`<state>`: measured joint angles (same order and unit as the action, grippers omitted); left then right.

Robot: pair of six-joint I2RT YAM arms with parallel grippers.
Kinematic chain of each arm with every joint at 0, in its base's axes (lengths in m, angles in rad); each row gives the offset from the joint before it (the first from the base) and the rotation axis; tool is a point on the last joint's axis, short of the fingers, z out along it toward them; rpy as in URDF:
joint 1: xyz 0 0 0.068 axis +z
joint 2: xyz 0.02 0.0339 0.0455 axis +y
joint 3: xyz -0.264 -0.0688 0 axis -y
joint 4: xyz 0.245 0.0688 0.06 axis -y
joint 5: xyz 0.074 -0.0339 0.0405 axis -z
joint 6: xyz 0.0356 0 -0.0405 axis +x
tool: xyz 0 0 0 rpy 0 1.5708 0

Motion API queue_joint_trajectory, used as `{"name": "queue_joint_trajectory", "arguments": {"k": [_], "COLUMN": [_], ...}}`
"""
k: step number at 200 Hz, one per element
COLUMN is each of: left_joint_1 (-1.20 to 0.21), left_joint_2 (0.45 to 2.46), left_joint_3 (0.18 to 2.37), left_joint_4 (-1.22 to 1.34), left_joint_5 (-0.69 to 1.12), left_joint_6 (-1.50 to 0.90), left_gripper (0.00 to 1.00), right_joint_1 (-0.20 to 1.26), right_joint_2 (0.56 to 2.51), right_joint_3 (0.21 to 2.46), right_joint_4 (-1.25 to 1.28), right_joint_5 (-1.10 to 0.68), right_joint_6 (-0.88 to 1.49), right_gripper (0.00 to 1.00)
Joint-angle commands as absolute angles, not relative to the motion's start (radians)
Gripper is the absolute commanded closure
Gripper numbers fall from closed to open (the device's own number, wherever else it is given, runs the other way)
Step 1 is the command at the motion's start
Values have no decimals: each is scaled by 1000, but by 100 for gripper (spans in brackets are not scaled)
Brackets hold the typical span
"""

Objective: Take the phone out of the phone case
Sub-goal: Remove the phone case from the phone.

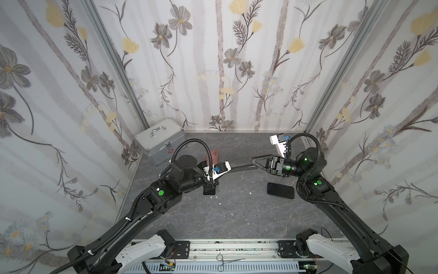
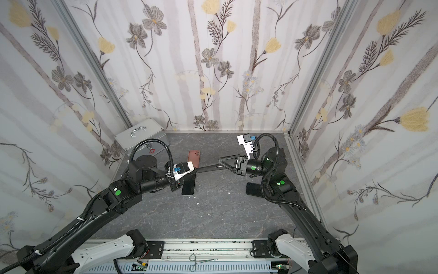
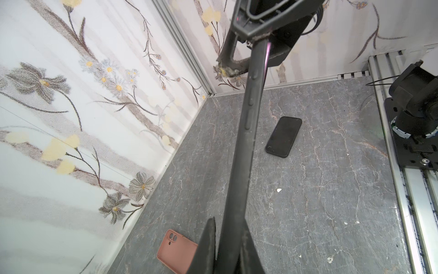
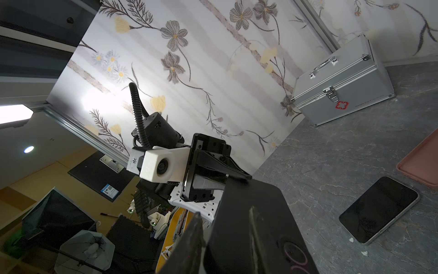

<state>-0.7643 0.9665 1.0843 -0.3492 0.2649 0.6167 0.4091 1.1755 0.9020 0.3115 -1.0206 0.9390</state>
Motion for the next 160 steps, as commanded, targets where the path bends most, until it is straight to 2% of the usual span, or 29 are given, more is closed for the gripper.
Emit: {"name": "queue_joint_trajectory", "arguments": {"k": [1,24,48,61,87,111,131,160], "left_joint_1": [-759,-760,-760,-760,-764,-764,-764,-764], "left_joint_2": [958,945,912,891,852,826,804,759], "left_joint_3": [1088,1072,1037,1014,971,955,934,807], "left_joint_4": [-48,-48,-47,-45,-37,-16,36,321], "left_joint_5": [110,124,169,198,228,247,248,253], "left_joint_6": [562,539,473,421,313,181,34,-261], "left_gripper": [100,100,100,100,100,100,100,100], "right_joint_1": [420,417,385,360,344,346,359,407], "right_joint_2": [1171,1156,1137,1119,1062,1017,951,912], "right_joint_3": [900,911,994,1022,1019,963,866,794], "right_joint_4": [238,233,19,-53,-85,-34,102,234], "right_joint_5": [-1150,-1110,-947,-830,-602,-539,-543,-585], "right_joint_6": [997,978,784,711,607,510,494,498], "right_gripper": [65,61,44,31,17,1,0,0]}}
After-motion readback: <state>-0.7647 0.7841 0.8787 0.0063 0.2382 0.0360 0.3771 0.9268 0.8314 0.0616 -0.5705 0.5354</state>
